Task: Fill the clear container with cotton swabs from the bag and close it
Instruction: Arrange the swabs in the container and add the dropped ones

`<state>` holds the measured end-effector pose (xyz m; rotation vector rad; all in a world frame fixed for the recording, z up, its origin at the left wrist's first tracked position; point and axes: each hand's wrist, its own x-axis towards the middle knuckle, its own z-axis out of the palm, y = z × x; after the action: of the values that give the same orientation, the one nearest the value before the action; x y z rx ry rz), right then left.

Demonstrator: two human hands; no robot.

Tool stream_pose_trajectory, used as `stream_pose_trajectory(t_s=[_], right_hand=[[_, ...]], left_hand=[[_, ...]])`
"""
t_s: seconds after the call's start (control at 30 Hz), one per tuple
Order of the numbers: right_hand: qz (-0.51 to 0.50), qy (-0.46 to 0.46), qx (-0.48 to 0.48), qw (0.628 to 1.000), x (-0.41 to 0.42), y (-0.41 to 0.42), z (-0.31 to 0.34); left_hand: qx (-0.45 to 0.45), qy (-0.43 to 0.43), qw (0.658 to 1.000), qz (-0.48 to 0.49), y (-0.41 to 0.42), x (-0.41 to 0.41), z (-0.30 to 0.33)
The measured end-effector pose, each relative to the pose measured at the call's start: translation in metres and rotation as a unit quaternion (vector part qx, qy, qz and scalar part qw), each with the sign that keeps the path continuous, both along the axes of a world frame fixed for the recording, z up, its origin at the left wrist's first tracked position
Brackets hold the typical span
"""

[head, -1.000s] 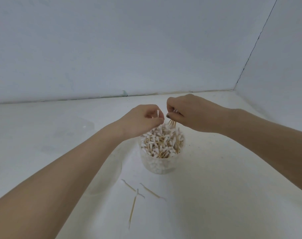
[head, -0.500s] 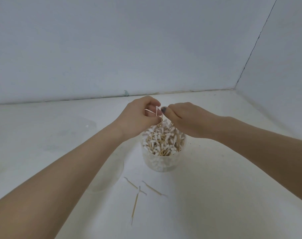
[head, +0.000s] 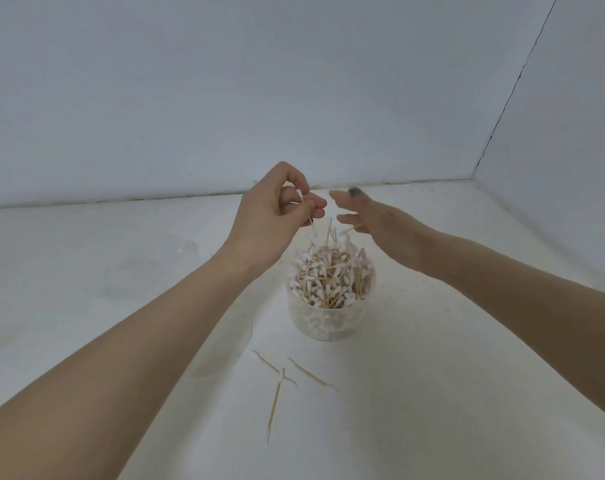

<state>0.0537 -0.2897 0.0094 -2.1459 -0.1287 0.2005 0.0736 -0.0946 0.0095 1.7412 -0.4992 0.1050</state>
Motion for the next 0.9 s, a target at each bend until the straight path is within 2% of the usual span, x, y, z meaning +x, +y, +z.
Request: stream_pose_trajectory(t_s=[0.1,0.2,0.37,0.53,0.67,0.8,0.9], right_hand=[[0.038,0.001,-0.078,0.996,-0.009,0.001,-0.005],[0.031,-0.014,-0.048,0.998,-0.012,0.006,-0.003],[0.041,-0.048,-0.031,0.998,-0.013,0.011,0.001],[0.065,-0.076,-0.046,0.994,-0.012,0.016,0.007],[0.065,-0.081,-0.029,0.994,-0.014,0.017,0.007],[0.053,-0.086,-0.026,0.995,-0.013,0.015,0.009],[0.051,-0.089,-0.016,0.995,-0.01,0.02,0.01]], left_hand=[[0.069,-0.048,0.996,0.003,-0.001,0.0,-0.003],[0.13,-0.05,0.99,0.011,-0.002,0.002,-0.007],[0.194,0.018,0.981,-0.003,-0.003,0.002,-0.011],[0.141,0.101,0.984,-0.027,-0.011,-0.005,-0.006],[0.124,0.131,0.982,-0.047,-0.017,-0.006,0.0],[0.054,0.173,0.983,-0.032,-0.019,0.001,-0.001],[0.08,0.173,0.981,-0.04,-0.021,0.003,-0.007]])
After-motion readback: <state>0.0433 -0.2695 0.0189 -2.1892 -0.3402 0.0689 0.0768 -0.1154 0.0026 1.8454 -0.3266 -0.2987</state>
